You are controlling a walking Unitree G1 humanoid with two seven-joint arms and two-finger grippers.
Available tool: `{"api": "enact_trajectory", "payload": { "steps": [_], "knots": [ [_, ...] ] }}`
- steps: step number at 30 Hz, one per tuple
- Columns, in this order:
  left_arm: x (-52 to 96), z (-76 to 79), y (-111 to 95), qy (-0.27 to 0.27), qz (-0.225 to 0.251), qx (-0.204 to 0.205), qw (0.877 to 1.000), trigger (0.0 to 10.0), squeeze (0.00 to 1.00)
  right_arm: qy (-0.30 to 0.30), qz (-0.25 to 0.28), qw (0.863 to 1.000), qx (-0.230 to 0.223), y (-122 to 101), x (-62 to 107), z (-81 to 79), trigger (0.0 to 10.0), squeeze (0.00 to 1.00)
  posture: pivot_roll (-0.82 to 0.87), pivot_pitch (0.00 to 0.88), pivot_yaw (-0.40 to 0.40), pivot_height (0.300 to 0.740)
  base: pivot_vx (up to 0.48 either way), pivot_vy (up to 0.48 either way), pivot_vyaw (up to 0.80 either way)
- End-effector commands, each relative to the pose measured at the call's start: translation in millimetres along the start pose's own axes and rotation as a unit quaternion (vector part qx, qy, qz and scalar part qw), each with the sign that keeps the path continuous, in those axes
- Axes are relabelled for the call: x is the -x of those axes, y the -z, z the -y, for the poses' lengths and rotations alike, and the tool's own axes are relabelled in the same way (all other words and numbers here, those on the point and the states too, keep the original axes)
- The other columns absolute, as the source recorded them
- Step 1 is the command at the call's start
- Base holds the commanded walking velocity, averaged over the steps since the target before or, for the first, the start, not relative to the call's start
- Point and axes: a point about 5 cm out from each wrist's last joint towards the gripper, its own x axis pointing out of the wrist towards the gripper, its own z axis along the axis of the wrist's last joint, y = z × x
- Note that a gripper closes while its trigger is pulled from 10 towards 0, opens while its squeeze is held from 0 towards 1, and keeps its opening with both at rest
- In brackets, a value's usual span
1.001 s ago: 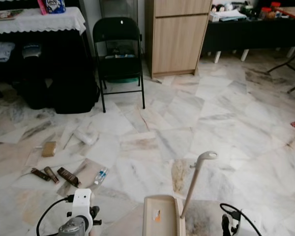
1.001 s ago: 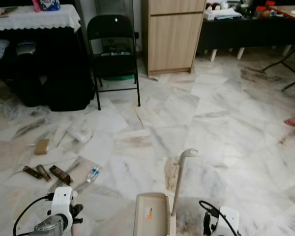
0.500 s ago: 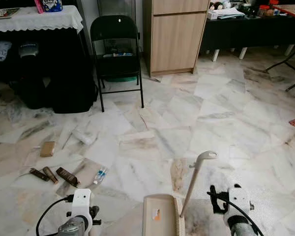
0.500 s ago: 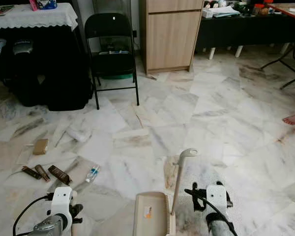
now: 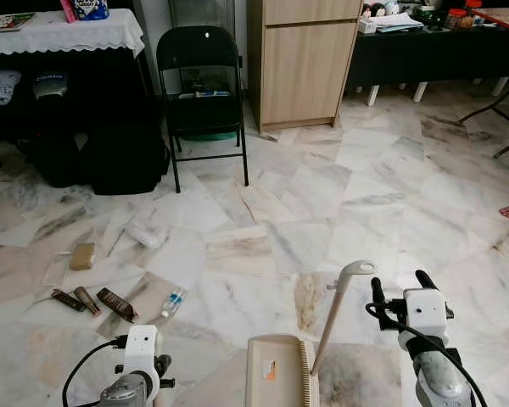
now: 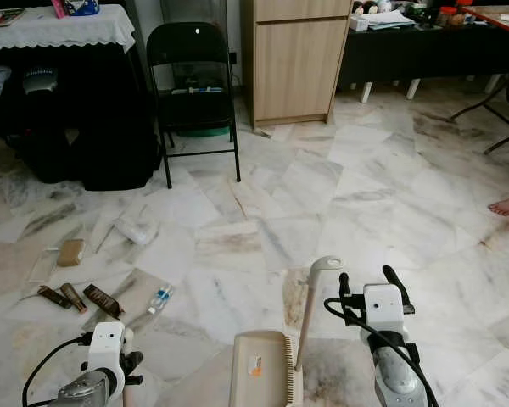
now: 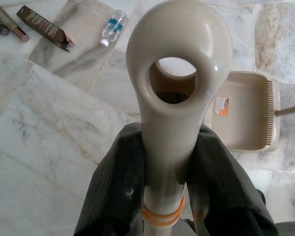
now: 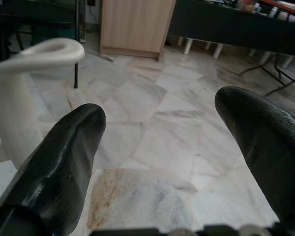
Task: Sweep floor
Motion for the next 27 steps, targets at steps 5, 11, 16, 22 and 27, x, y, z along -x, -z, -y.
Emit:
{"api": "enact_trajectory", "payload": {
  "steps": [5, 11, 16, 22, 27],
  "knots": [
    [0.2, 1.0, 3, 0.001, -0.006, 0.003, 1.000, 10.0, 0.00, -0.043, -0.001, 0.999, -0.012, -6, -5.5, -4.5, 10.0, 0.00, -0.15, 0.000, 0.008, 0.740, 0.000, 0.000, 0.00],
    [0.2, 0.1, 2, 0.001, -0.005, 0.003, 1.000, 10.0, 0.00, -0.071, -0.013, 0.997, -0.023, -3, -5.1, -9.9, 10.0, 0.00, -0.15, 0.000, 0.010, 0.740, 0.000, 0.000, 0.00],
    [0.1, 0.0, 2, 0.001, -0.005, 0.002, 1.000, 10.0, 0.00, -0.087, -0.019, 0.995, -0.034, -2, -5.1, -10.5, 10.0, 0.00, -0.15, 0.000, 0.011, 0.740, 0.000, 0.000, 0.00],
    [0.1, 0.3, 2, -0.001, -0.005, 0.001, 1.000, 10.0, 0.00, -0.125, -0.031, 0.991, -0.044, -1, -5.2, -13.5, 10.0, 0.00, -0.15, 0.000, 0.009, 0.740, 0.000, 0.000, 0.00],
    [0.0, 0.0, 2, -0.002, -0.006, -0.001, 1.000, 10.0, 0.00, -0.146, -0.037, 0.988, -0.046, 0, -4.8, -16.3, 10.0, 0.00, -0.15, 0.000, 0.011, 0.740, 0.000, 0.000, 0.00]
  ]
}}
